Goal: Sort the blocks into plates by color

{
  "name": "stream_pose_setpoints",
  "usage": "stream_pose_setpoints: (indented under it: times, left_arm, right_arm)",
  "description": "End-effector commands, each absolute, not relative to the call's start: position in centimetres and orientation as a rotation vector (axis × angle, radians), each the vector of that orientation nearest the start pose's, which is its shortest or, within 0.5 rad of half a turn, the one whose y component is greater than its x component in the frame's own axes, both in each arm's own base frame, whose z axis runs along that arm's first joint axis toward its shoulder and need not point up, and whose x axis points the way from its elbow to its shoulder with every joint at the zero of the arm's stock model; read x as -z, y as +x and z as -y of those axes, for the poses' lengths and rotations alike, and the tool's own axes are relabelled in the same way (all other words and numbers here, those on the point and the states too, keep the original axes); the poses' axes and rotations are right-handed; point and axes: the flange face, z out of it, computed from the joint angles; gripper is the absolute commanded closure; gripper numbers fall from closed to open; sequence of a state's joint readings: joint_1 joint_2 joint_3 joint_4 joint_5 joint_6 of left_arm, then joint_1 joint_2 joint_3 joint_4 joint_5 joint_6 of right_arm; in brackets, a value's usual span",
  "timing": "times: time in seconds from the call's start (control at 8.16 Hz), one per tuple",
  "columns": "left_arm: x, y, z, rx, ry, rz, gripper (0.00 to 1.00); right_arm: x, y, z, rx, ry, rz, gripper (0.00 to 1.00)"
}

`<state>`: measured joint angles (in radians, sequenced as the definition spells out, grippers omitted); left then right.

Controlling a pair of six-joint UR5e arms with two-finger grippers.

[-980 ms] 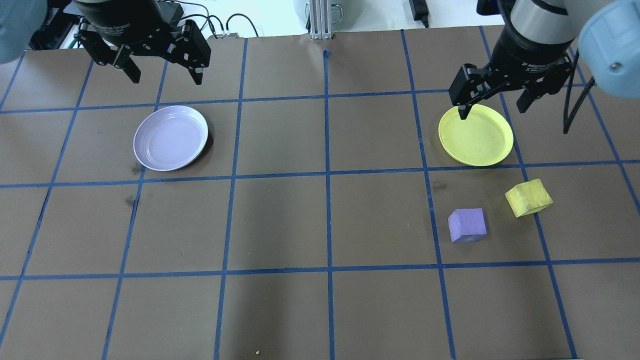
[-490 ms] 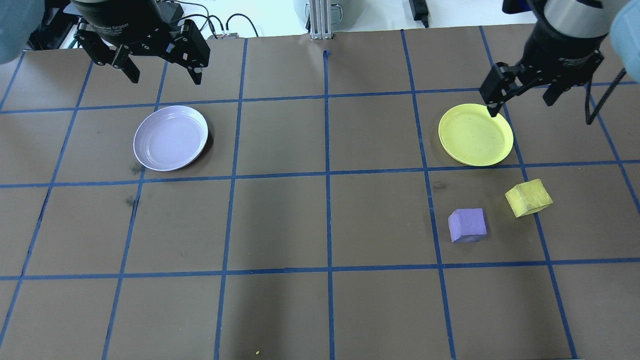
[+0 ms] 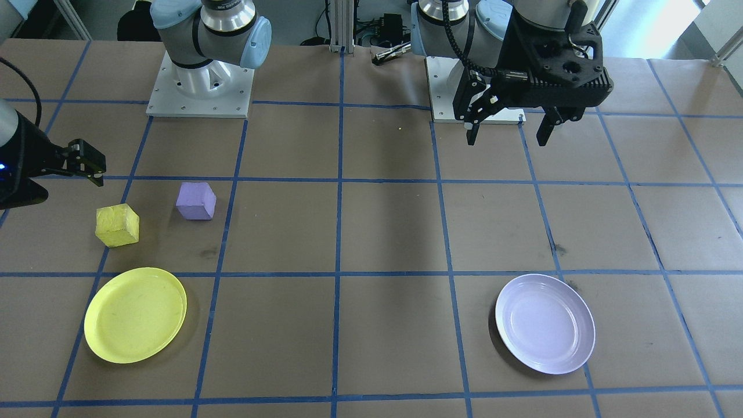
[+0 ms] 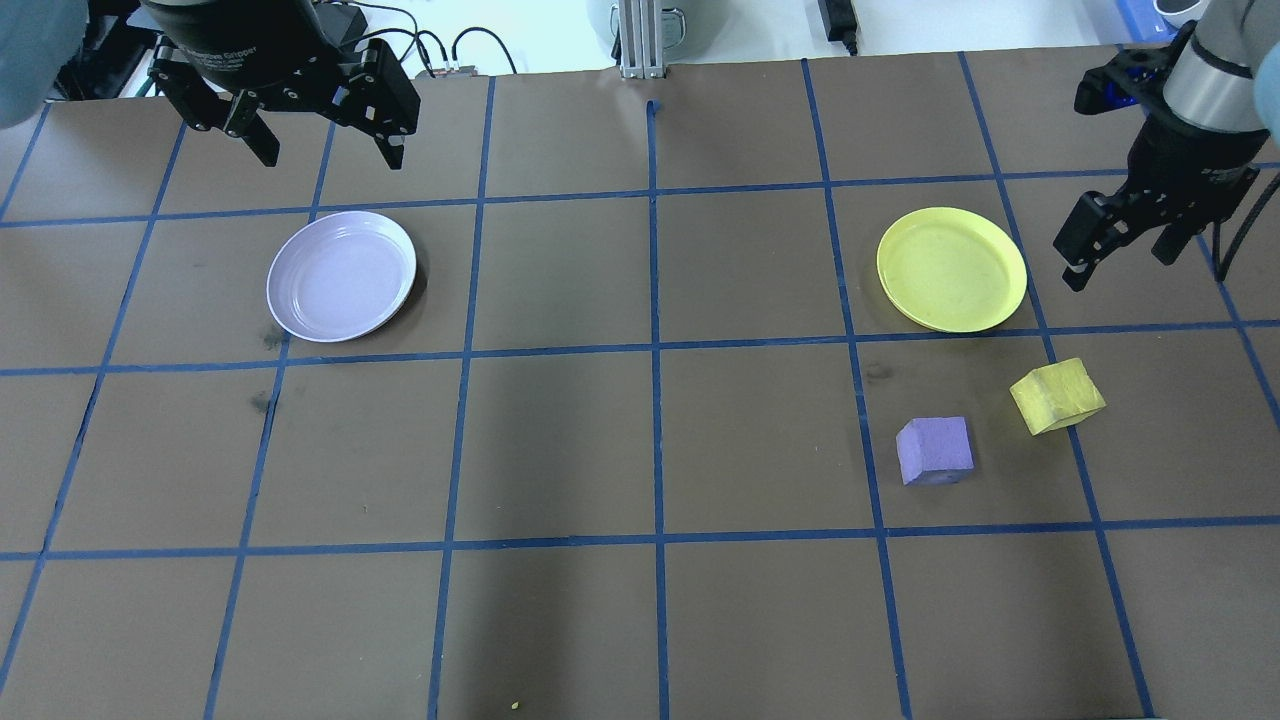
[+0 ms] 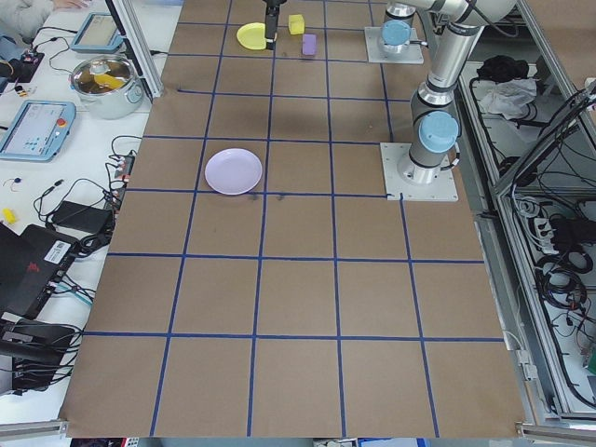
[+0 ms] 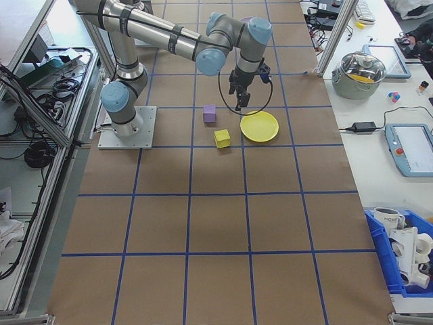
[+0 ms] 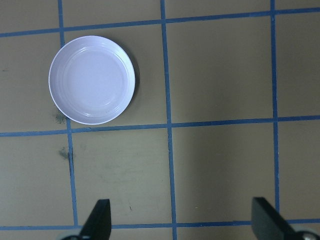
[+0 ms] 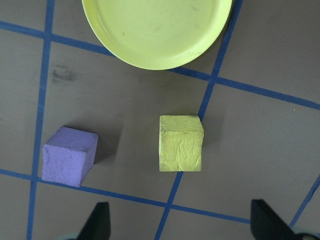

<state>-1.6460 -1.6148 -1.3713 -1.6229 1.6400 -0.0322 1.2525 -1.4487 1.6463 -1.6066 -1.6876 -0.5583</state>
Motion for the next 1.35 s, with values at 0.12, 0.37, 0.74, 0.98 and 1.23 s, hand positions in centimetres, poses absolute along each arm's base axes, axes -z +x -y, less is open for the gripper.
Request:
stream_pose_setpoints:
  times: [0.12, 0.37, 0.74, 0.98, 1.23]
  left_arm:
    - [-55.9, -16.5, 50.5, 0.164, 0.06, -3.072, 0.0]
    - [-55.9, -16.5, 50.5, 0.164, 0.06, -3.072, 0.0]
    - [-55.9, -16.5, 50.5, 0.164, 0.061, -3.073, 0.0]
    - [-56.0, -16.5, 50.5, 0.168, 0.058, -3.072, 0.0]
    - [-55.9, -16.5, 50.5, 0.166, 0.06, -3.072, 0.0]
  right_arm:
    - [-29.1, -6.3, 54.5, -0.58, -0.577, -3.031, 0.0]
    - [-25.8, -6.4, 54.5, -0.596, -0.574, -3.026, 0.0]
    - [-21.9, -7.0, 55.5, -0.654, -0.544, -3.043, 0.0]
    - [-20.0, -6.9, 55.2, -0.715, -0.421, -3.046, 0.0]
    - [-17.8, -6.4, 53.4, -0.779, -0.425, -3.003, 0.0]
